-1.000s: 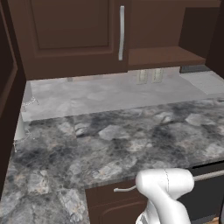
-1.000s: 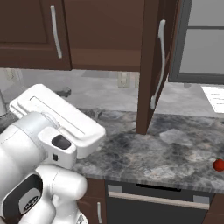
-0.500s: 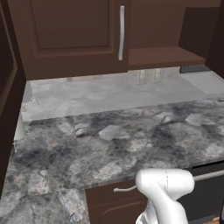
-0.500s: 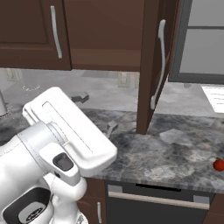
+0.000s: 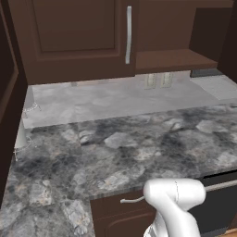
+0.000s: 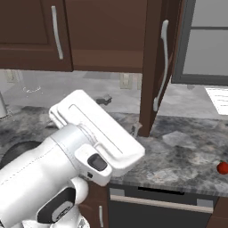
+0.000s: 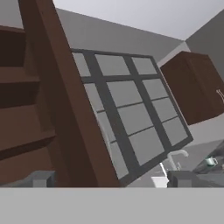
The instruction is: Open the cabinet. Pick the dish brush and place it next to the sink. Then close the cabinet.
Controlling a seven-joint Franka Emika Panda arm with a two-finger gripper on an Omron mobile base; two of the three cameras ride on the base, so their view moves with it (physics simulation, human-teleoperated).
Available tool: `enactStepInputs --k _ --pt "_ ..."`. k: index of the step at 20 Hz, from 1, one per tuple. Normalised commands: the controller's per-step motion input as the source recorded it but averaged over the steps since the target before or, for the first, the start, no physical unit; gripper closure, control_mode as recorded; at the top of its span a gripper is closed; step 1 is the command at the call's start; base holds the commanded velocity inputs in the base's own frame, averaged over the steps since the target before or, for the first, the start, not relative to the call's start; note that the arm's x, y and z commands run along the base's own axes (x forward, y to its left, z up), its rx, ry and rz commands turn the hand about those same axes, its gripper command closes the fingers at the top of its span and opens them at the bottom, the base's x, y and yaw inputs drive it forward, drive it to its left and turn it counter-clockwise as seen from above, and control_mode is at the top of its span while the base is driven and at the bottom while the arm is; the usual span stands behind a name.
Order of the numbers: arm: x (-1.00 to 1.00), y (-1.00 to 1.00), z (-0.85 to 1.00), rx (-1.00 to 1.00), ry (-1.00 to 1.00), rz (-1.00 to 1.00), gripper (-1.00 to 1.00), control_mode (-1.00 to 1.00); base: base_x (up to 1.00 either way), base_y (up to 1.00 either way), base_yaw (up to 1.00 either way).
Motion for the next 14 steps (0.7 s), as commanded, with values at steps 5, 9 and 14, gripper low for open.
enactStepInputs --k 5,9,14 --pt "0.0 -0.42 0.0 0.0 0.0 0.12 -1.0 -1.0 0.0 0.0 0.0" --pt "0.0 -0.5 0.0 0.0 0.0 0.23 -1.0 -1.0 0.0 0.0 0.0" --pt "0.0 -0.46 -0.07 0.0 0.0 0.3 -1.0 -1.0 0.0 0.0 0.0"
